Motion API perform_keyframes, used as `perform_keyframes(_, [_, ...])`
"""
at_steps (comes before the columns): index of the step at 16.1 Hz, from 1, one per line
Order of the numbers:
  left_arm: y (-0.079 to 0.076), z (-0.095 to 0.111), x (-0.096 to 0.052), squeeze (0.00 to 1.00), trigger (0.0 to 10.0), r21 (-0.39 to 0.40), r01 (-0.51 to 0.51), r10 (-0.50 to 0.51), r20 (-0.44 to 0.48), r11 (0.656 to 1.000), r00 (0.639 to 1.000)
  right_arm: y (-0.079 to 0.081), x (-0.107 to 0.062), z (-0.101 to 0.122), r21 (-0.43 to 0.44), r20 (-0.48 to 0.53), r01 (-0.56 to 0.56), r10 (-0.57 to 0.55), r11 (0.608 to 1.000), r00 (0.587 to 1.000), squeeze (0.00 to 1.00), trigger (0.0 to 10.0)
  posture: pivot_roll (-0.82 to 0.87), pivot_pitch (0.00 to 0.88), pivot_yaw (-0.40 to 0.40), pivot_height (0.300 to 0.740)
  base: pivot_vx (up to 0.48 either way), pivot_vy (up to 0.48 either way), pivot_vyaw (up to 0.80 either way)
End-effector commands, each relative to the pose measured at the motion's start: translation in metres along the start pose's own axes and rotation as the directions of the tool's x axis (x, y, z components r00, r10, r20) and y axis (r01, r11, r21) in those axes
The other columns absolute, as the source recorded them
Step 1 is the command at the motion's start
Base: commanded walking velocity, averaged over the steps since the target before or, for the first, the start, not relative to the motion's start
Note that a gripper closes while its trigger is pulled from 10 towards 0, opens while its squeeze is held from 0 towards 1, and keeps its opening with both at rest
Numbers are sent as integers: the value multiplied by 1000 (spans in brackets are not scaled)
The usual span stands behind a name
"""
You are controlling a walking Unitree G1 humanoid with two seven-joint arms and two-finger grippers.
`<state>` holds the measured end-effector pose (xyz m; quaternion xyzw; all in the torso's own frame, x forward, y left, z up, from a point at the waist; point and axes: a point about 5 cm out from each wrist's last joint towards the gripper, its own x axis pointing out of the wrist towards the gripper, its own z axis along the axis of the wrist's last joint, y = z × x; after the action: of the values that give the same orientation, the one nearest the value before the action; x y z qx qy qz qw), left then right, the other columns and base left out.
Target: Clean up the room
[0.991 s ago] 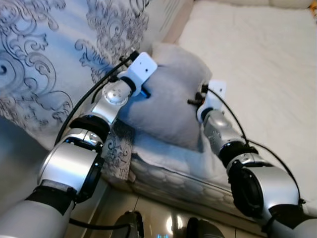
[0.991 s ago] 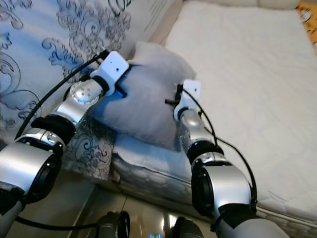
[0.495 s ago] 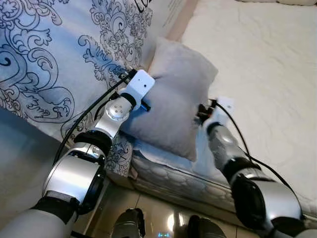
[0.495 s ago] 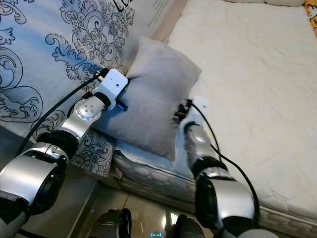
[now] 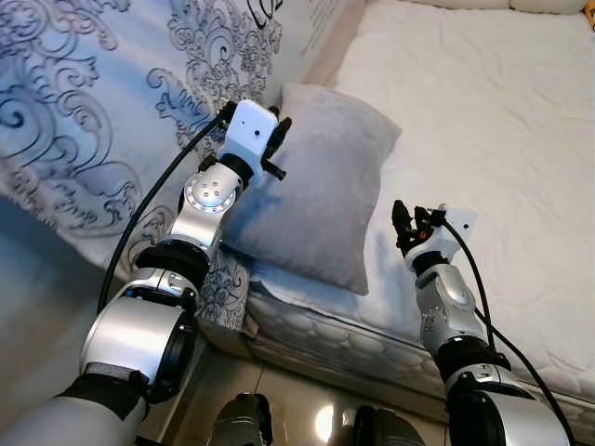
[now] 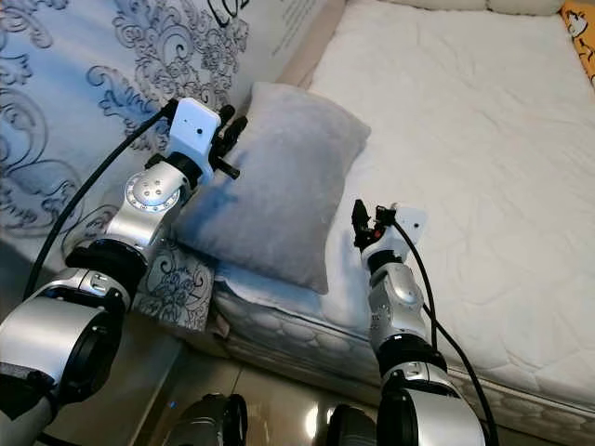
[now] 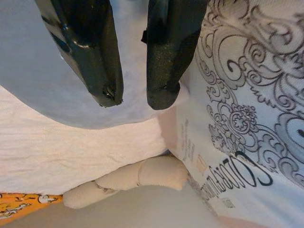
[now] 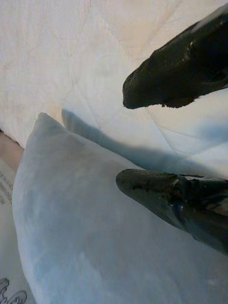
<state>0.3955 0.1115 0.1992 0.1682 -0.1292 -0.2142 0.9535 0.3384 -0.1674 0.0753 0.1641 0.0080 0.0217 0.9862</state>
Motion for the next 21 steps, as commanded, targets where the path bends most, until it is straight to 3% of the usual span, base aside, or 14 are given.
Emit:
perform_keyframes(1, [1, -3, -2, 1000, 10000, -10, -2, 1, -5, 1000, 1000, 2, 0, 2, 7, 16, -15, 15, 1000, 1000, 1000, 10000, 104, 60, 55, 740, 0, 0, 0])
perform_keyframes(2, [-8, -4, -12, 596, 10000, -157, 12, -11, 4, 987, 1000, 0, -10, 15, -33, 73, 28, -25, 999, 997, 0, 10000, 44, 0, 58, 740, 0, 0, 0])
perform_keyframes(3, [-23, -8, -40, 569, 10000, -311, 15, -16, -1, 950, 1000, 5, -24, 34, -62, 105, 57, -50, 997, 993, 0, 10000, 5, 0, 61, 740, 0, 0, 0])
perform_keyframes(5, [-29, -13, -62, 576, 10000, -360, -34, 26, -29, 932, 999, 16, -32, 45, -62, 106, 13, -7, 998, 994, 0, 10000, -9, 0, 73, 740, 0, -240, 0])
perform_keyframes(8, [-29, -17, -79, 576, 10000, -360, -98, 78, -68, 928, 995, 25, -41, 49, -164, 94, -49, 65, 985, 993, 0, 10000, -31, 0, 82, 740, 0, -480, 0])
perform_keyframes(9, [-31, -21, -95, 573, 10000, -347, -124, 85, -125, 930, 988, 32, -41, 52, -216, 63, -64, 80, 974, 995, 0, 10000, -29, 0, 69, 740, 0, -480, 0])
perform_keyframes(12, [-30, -30, -132, 580, 10000, -291, -209, 142, -235, 934, 962, 39, -55, 45, -237, -15, -85, 84, 968, 996, 0, 10000, -11, 0, 43, 740, 0, -480, 0])
perform_keyframes(13, [-30, -31, -135, 576, 10000, -288, -217, 148, -243, 933, 959, 38, -57, 44, -239, -19, -86, 84, 967, 996, 0, 10000, -5, 0, 38, 740, 0, -480, 0])
perform_keyframes(14, [-23, -36, -154, 576, 10000, -270, -296, 215, -293, 916, 932, 39, -66, 37, -247, -57, -88, 76, 965, 995, 0, 10000, 6, 0, 15, 740, 0, -480, 0])
perform_keyframes(16, [-22, -45, -173, 569, 10000, -245, -355, 257, -356, 902, 899, 38, -73, 33, -247, -96, -87, 65, 965, 993, 0, 10000, 3, 0, 3, 740, 0, -480, 0])
perform_keyframes(18, [-29, -49, -187, 569, 10000, -231, -390, 277, -404, 891, 872, 27, -83, 28, -248, -141, -66, 31, 967, 989, 0, 10000, 16, 0, -21, 740, 0, -480, 0])
perform_keyframes(21, [-36, -43, -186, 576, 10000, -225, -371, 259, -406, 901, 876, 8, -93, 23, -260, -187, -5, -46, 966, 981, 0, 10000, 6, 0, -11, 740, 0, -480, 0])
